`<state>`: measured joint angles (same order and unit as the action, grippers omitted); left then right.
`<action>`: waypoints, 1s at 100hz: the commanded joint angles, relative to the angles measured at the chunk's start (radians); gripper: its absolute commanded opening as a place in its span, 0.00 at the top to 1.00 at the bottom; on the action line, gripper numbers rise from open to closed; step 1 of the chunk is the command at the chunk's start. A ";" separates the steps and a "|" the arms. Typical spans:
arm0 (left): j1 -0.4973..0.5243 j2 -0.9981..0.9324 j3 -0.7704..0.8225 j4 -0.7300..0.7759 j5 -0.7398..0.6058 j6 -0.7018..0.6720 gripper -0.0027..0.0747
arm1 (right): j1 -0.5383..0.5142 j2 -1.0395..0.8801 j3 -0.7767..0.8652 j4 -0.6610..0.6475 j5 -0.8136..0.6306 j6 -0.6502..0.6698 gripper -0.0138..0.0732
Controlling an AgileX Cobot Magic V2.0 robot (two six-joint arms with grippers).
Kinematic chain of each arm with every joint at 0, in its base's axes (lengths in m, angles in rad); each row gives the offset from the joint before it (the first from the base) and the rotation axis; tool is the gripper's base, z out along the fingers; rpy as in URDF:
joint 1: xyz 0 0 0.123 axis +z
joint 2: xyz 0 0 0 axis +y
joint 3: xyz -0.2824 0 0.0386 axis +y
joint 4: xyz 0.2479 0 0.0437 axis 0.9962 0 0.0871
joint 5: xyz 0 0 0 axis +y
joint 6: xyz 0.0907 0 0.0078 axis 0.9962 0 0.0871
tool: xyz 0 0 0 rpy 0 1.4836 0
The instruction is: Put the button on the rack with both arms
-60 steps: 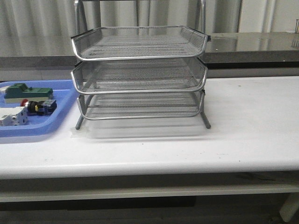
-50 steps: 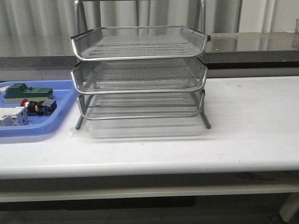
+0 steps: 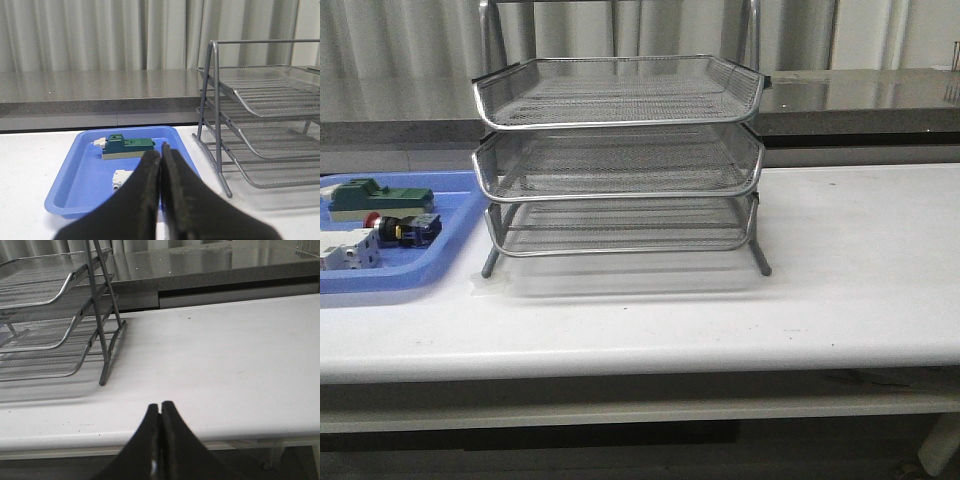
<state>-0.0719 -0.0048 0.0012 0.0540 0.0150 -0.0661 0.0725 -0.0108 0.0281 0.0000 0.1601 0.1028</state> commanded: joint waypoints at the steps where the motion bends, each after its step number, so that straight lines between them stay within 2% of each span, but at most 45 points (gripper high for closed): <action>1: -0.001 -0.035 0.046 -0.001 -0.076 -0.009 0.96 | -0.004 -0.020 -0.017 0.000 -0.085 -0.007 0.92; 42: -0.001 -0.035 0.046 -0.001 -0.076 -0.009 0.96 | -0.004 -0.020 -0.020 0.018 -0.153 -0.007 0.92; 69: -0.001 -0.035 0.046 -0.001 -0.076 -0.009 0.96 | -0.004 0.002 -0.108 0.073 -0.148 -0.007 0.92; 83: -0.001 -0.035 0.046 -0.001 -0.076 -0.009 0.96 | -0.004 0.073 -0.209 0.075 -0.076 -0.007 0.92; 100: -0.001 -0.035 0.046 -0.001 -0.076 -0.009 0.96 | -0.004 0.208 -0.371 0.075 0.106 -0.007 0.92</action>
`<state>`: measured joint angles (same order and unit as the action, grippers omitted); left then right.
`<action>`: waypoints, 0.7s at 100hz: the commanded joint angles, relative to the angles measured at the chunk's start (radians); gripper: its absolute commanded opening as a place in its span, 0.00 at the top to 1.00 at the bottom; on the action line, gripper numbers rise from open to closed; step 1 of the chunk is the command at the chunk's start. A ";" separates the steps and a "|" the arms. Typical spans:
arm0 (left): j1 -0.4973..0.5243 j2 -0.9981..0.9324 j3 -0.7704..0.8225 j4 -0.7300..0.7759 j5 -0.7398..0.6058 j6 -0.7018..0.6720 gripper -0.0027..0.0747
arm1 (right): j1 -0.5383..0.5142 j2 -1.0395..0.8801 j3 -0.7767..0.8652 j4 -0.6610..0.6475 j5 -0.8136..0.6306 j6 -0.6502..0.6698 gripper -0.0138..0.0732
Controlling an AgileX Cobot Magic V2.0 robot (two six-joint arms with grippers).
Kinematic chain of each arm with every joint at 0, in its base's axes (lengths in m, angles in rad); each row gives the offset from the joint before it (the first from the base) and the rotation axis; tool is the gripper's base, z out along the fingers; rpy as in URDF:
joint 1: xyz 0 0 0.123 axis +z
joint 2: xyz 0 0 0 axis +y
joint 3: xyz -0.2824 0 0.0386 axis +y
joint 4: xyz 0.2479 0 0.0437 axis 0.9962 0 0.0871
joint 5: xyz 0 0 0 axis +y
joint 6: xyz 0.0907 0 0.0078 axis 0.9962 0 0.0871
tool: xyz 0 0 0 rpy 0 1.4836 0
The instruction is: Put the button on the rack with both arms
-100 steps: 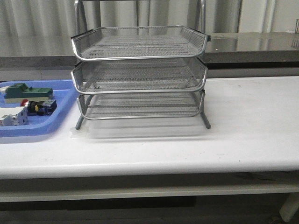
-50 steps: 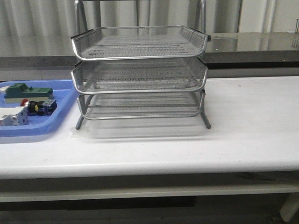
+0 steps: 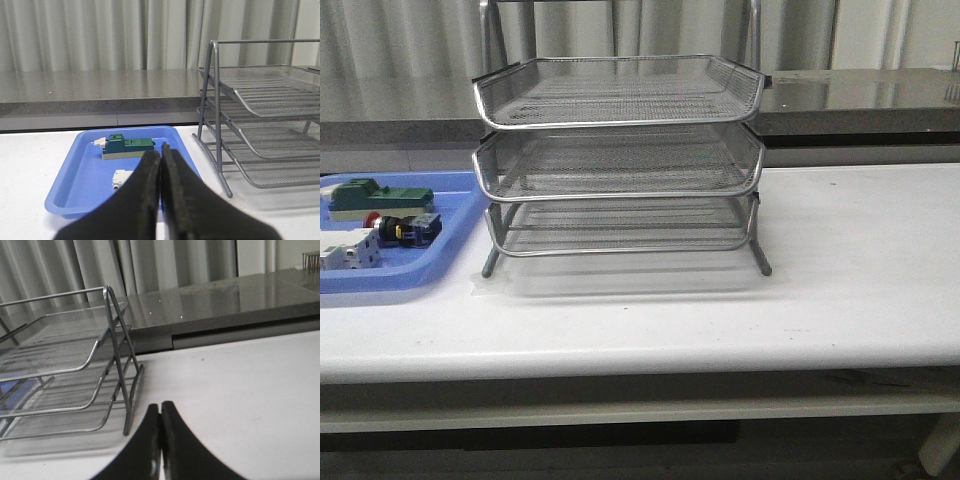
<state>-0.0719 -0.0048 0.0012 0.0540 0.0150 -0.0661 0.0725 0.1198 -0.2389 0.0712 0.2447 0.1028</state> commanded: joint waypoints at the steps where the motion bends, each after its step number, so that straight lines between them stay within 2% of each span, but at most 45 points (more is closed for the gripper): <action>1: -0.001 -0.035 0.046 -0.001 -0.076 -0.009 0.96 | -0.004 0.083 -0.111 0.003 0.037 -0.007 0.92; 40: -0.001 -0.035 0.046 -0.001 -0.076 -0.009 0.96 | -0.004 0.475 -0.439 0.013 0.412 -0.007 0.92; 49: -0.001 -0.035 0.046 -0.001 -0.076 -0.009 0.96 | -0.004 0.550 -0.473 0.028 0.438 -0.007 0.92; 70: -0.001 -0.035 0.046 -0.001 -0.076 -0.009 0.96 | -0.004 0.657 -0.479 0.062 0.400 -0.007 0.92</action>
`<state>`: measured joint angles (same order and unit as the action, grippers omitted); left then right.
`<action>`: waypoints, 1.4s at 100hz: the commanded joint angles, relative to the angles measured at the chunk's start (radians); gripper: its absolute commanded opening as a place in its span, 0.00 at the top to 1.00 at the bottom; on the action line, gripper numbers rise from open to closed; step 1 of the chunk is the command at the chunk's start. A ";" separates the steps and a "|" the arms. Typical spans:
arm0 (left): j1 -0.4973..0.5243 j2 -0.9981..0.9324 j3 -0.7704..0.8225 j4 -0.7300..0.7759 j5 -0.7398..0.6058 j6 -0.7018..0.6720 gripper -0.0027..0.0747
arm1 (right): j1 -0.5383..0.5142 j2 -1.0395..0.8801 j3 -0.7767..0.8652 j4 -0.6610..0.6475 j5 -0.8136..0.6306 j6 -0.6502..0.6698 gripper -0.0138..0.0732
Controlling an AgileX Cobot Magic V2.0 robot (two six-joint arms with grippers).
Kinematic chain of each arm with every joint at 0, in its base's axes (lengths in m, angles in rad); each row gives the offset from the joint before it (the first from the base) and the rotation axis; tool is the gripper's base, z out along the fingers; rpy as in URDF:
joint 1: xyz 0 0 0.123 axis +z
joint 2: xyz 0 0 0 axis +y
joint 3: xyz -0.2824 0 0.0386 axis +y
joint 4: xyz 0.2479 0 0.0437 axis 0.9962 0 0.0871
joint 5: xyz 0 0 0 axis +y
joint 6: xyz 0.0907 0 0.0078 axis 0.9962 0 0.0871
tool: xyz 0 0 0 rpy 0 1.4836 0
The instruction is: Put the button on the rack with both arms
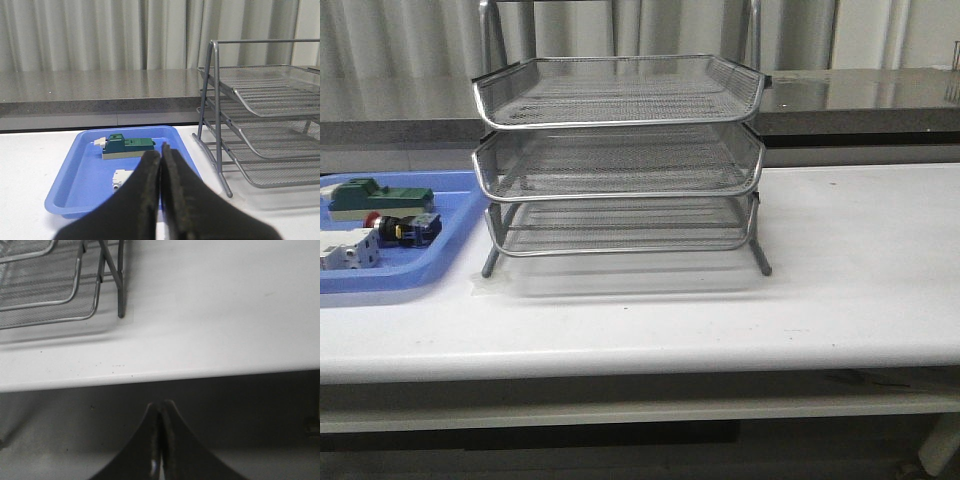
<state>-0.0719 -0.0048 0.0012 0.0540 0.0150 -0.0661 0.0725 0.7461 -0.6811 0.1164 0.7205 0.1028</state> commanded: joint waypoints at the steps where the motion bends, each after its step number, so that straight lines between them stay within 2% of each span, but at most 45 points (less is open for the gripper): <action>1: -0.001 -0.035 0.046 -0.001 -0.076 -0.009 0.96 | -0.004 0.033 -0.037 0.018 -0.075 -0.007 0.92; 21: -0.001 -0.035 0.046 -0.001 -0.076 -0.009 0.96 | -0.004 0.096 -0.037 0.084 -0.076 -0.007 0.92; 28: -0.001 -0.035 0.046 -0.001 -0.076 -0.009 0.96 | -0.004 0.108 -0.037 0.111 -0.076 -0.007 0.89; 35: -0.001 -0.035 0.046 -0.001 -0.076 -0.009 0.96 | -0.004 0.109 -0.037 0.137 -0.079 -0.007 0.80; 54: -0.001 -0.035 0.046 -0.001 -0.076 -0.009 0.96 | -0.004 0.109 -0.037 0.203 -0.125 -0.007 0.44; 61: -0.001 -0.035 0.046 -0.001 -0.076 -0.009 0.96 | -0.004 0.109 -0.037 0.229 -0.163 -0.007 0.37; 82: -0.001 -0.035 0.046 -0.001 -0.076 -0.009 0.96 | -0.004 0.126 -0.037 0.306 -0.268 -0.007 0.36; 122: -0.001 -0.035 0.046 -0.001 -0.076 -0.009 0.96 | -0.004 0.270 -0.037 0.340 -0.336 -0.009 0.36; 140: -0.001 -0.035 0.046 -0.001 -0.076 -0.009 0.96 | -0.003 0.334 -0.037 0.448 -0.360 -0.061 0.36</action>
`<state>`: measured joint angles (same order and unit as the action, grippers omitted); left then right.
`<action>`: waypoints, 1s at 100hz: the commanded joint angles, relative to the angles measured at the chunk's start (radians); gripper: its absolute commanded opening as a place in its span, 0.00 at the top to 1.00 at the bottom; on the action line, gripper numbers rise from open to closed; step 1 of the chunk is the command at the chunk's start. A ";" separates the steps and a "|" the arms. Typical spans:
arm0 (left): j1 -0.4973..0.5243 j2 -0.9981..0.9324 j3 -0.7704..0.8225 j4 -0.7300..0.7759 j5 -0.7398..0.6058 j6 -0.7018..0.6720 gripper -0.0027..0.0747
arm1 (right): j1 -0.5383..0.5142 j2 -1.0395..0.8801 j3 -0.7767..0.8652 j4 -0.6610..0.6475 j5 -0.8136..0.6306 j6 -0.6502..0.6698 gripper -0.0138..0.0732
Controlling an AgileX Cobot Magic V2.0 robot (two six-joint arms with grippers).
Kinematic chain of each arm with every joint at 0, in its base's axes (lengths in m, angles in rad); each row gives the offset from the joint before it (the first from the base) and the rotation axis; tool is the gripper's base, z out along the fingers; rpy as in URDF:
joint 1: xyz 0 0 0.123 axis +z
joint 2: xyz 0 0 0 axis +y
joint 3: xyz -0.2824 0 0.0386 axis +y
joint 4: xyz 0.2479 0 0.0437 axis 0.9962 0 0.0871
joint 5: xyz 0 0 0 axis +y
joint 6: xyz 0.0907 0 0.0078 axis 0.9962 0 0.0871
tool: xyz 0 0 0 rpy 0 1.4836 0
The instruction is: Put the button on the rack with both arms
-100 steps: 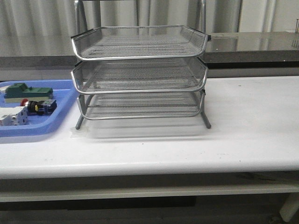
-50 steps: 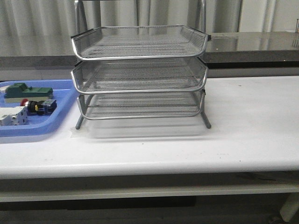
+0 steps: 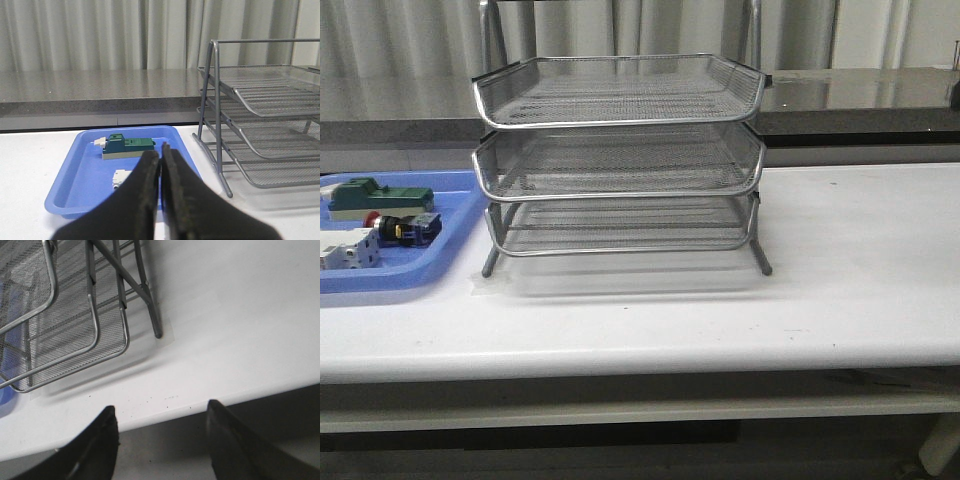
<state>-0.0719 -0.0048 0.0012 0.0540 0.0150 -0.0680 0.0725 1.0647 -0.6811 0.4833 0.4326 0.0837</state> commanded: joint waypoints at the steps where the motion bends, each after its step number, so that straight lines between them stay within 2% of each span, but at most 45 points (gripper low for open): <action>1: -0.001 -0.035 0.046 -0.001 -0.076 -0.007 0.96 | -0.002 0.018 -0.037 0.088 -0.077 -0.045 0.36; 25: -0.001 -0.035 0.046 -0.001 -0.076 -0.007 0.96 | 0.039 0.126 -0.042 0.334 -0.150 -0.225 0.36; 44: -0.001 -0.035 0.046 -0.001 -0.076 -0.007 0.96 | 0.091 0.244 -0.105 0.452 -0.155 -0.347 0.36; 87: -0.001 -0.035 0.046 -0.001 -0.076 -0.007 0.96 | 0.133 0.516 -0.328 0.492 -0.087 -0.436 0.36; 100: -0.001 -0.035 0.046 -0.001 -0.076 -0.007 0.96 | 0.133 0.575 -0.374 0.542 -0.080 -0.484 0.36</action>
<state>-0.0719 -0.0048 0.0012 0.0540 0.0150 -0.0680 0.2057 1.6480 -1.0002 0.9692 0.3566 -0.3538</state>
